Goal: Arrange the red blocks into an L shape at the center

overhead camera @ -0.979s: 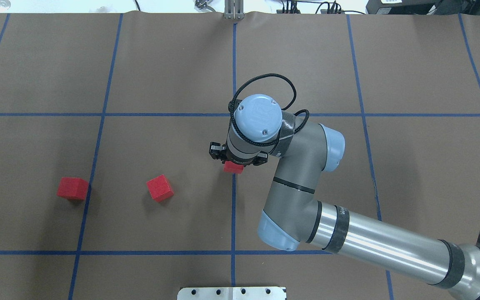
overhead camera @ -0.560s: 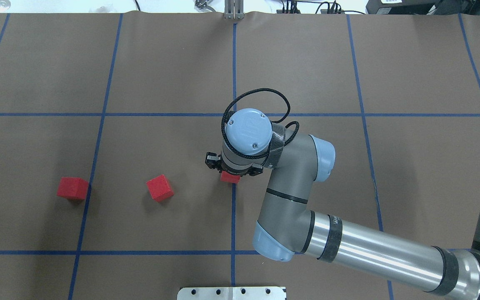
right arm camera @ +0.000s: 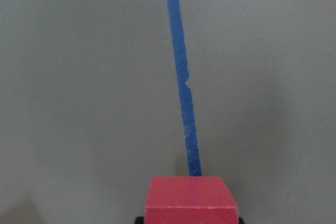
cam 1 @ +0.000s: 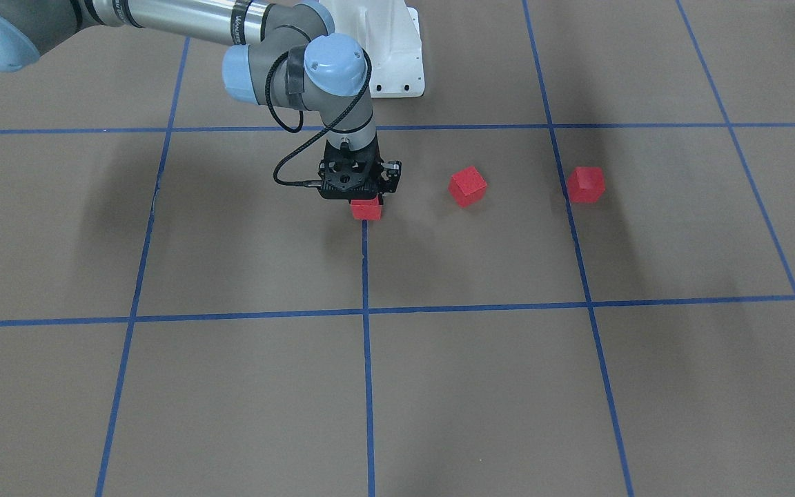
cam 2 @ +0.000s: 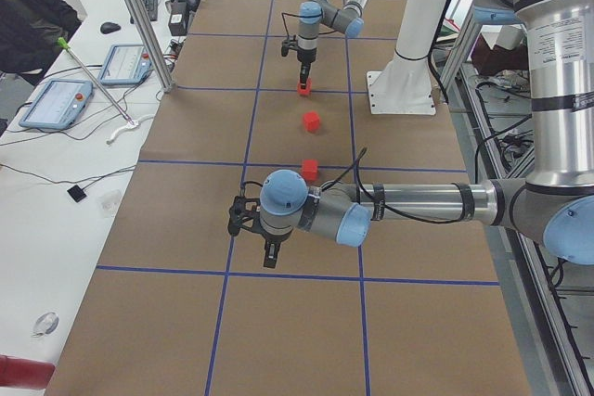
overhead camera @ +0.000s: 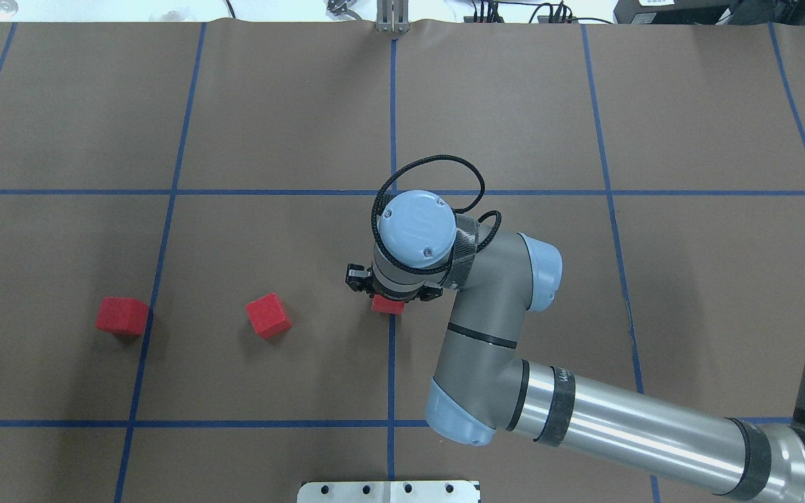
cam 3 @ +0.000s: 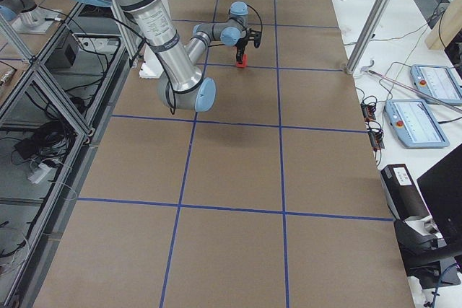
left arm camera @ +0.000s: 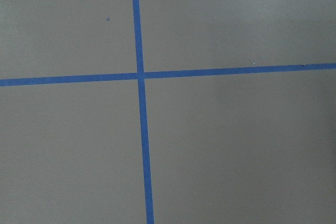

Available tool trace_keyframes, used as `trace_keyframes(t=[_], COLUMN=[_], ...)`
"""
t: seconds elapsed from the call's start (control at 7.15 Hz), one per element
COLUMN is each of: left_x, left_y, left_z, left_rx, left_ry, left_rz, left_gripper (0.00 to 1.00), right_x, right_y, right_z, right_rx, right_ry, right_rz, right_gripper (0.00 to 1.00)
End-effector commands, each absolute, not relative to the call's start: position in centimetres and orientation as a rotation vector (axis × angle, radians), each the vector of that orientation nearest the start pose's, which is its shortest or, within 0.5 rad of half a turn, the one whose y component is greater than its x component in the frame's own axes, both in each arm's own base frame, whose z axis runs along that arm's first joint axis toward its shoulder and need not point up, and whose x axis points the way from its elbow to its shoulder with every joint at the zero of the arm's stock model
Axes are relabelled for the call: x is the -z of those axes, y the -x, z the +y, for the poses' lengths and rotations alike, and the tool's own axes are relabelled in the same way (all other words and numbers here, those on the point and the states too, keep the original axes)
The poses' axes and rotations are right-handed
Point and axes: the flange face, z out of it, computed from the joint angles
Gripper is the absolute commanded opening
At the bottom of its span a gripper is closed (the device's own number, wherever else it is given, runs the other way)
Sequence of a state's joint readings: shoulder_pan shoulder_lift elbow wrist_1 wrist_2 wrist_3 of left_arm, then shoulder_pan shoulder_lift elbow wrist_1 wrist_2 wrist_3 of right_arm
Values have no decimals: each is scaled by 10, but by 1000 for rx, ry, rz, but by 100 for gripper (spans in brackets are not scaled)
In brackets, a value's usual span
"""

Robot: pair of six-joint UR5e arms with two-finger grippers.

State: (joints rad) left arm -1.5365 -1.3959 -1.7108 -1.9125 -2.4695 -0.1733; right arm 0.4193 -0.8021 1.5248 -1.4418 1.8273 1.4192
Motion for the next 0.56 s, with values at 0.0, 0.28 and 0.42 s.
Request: trace_keyframes(t=[0.0, 0.28, 0.42], left_x=[-623, -623, -623], left_y=[40, 40, 40], left_z=[-434, -434, -434], left_rx=[-11, -10, -11], left_ry=[-194, -193, -194], left_rz=[916, 916, 916], left_gripper=[100, 100, 100], right_x=[-200, -201, -201], right_y=[621, 622, 623], right_z=[-393, -392, -390], right_rx=[-130, -117, -117], right_ry=[-5, -9, -8], right_rz=[-854, -852, -850], right_gripper=[0, 0, 45])
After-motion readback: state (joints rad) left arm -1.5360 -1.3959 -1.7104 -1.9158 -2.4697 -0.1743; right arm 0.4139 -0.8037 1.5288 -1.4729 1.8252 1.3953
